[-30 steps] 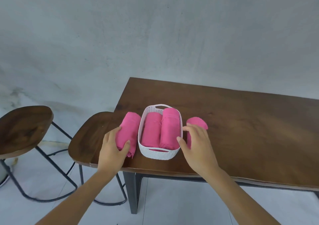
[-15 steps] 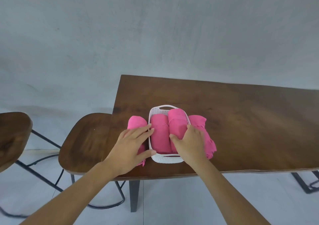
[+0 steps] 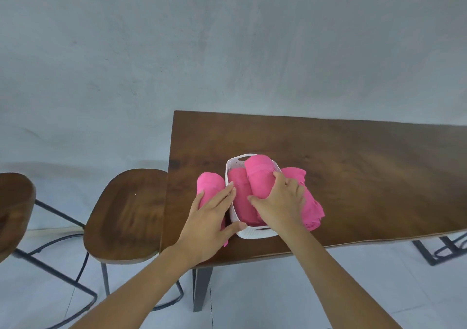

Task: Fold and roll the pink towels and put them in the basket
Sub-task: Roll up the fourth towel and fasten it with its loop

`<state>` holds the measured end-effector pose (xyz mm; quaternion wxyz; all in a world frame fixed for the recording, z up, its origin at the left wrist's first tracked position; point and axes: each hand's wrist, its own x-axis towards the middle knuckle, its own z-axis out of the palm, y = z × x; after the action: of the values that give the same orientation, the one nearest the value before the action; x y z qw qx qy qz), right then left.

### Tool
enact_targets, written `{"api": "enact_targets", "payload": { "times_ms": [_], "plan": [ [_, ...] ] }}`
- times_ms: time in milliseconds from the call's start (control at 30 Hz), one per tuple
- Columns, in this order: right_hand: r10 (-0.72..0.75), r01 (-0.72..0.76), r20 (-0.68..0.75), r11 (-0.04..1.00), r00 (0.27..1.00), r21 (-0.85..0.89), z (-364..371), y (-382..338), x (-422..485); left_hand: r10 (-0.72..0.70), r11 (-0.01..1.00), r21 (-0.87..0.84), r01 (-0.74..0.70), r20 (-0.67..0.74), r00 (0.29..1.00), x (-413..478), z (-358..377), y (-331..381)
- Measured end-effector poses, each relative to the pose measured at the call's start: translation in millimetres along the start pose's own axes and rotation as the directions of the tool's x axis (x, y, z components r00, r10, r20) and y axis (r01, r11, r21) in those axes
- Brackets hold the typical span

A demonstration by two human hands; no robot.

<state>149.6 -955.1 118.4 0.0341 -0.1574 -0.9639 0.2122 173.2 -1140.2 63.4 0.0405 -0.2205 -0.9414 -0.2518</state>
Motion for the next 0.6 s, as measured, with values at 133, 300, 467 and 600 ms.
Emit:
{"api": "enact_targets", "payload": {
  "times_ms": [133, 300, 467, 600],
  "plan": [
    [-0.025, 0.025, -0.004, 0.998, 1.0, 0.054, -1, 1, -1, -0.002, 1.0, -0.009, 0.002, 0.015, 1.0, 0, -1, -2],
    [0.004, 0.005, -0.046, 0.979, 0.999, 0.204, -13, 8, -4, -0.024, 0.997, -0.075, 0.027, 0.037, 0.999, 3, -4, 0],
    [0.011, 0.019, -0.083, 0.936, 0.996, 0.352, -28, 20, -6, -0.076, 0.994, -0.082, 0.071, -0.059, 0.995, 16, -11, 15],
    [-0.005, 0.028, -0.048, 0.862, 0.999, 0.506, -50, 36, -5, -0.033, 0.999, -0.024, 0.032, -0.059, 0.998, 35, -14, 30]
  ]
}}
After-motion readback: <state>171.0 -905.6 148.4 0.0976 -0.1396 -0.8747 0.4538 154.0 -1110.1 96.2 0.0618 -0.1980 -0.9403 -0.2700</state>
